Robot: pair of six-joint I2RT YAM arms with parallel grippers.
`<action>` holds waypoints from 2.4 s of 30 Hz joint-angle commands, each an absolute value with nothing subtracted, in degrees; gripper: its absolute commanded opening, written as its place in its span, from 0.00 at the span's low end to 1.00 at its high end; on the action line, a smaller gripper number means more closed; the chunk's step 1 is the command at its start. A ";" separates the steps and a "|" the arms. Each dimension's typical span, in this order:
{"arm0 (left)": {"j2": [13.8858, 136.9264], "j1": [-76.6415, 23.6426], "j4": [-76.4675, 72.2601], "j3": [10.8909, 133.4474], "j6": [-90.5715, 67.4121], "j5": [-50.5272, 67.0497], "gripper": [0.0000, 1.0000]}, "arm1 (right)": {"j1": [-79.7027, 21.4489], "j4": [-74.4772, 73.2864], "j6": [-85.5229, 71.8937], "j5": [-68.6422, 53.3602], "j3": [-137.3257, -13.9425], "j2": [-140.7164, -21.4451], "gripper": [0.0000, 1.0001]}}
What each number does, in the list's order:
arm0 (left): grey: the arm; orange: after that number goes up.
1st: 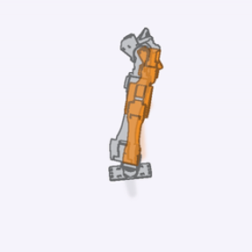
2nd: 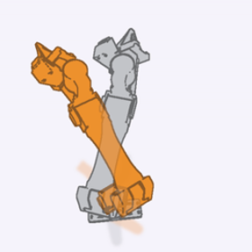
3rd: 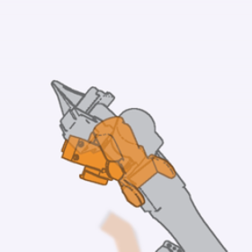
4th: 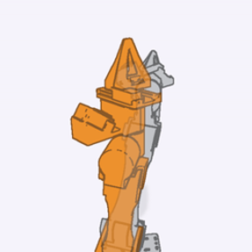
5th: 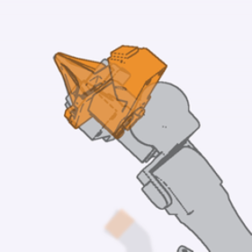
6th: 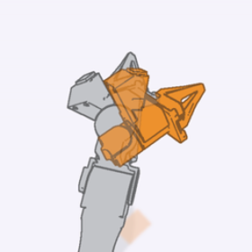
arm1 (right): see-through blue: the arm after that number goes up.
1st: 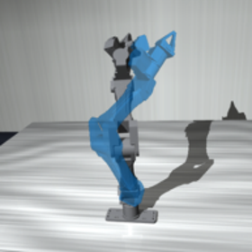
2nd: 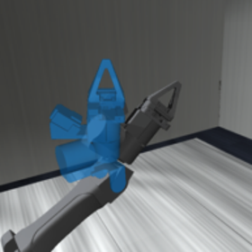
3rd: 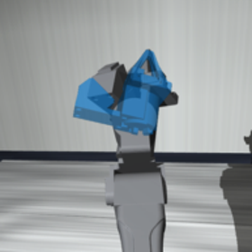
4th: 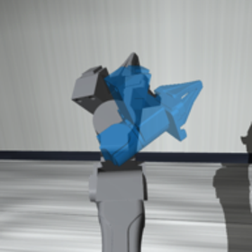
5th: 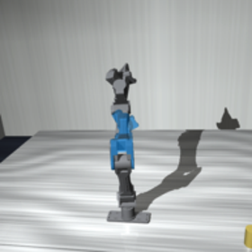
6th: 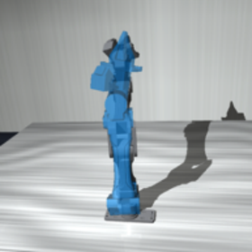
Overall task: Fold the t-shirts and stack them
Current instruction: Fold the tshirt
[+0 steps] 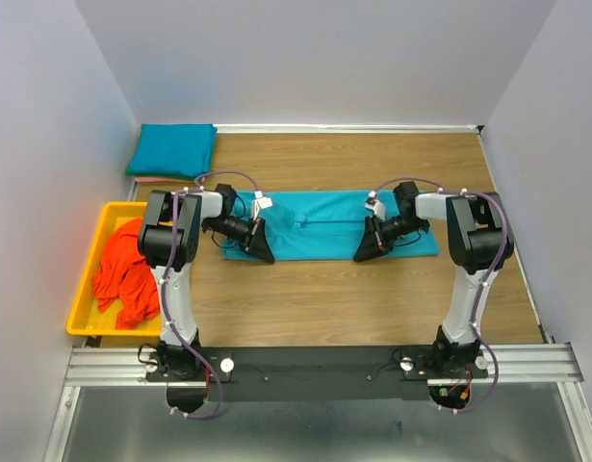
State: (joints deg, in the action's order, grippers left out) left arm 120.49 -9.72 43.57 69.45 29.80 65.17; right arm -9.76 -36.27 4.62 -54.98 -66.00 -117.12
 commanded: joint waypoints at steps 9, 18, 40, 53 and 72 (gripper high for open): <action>114.56 -6.85 53.70 81.54 38.95 55.64 0.21 | -5.63 -49.55 17.21 -53.80 -71.44 -107.16 0.36; 105.37 -8.26 40.16 77.79 21.45 32.88 0.25 | -3.08 -48.00 23.91 -26.74 -86.90 -112.05 0.39; 123.73 -12.30 35.59 89.36 20.91 12.40 0.10 | -3.43 -43.15 31.55 -13.62 -74.93 -113.39 0.36; 137.16 -13.18 36.24 132.97 20.48 18.09 0.16 | -20.39 -50.36 21.43 -32.44 -66.96 -89.65 0.43; 128.30 -20.83 35.77 100.18 10.98 22.51 0.09 | -19.86 -45.26 30.06 -19.14 -64.61 -103.71 0.33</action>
State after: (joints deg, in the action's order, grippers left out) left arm 125.10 -21.74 34.57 97.86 12.03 24.05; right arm -20.12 -45.84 28.56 -18.46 -66.81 -103.26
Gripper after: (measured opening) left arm 0.097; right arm 0.328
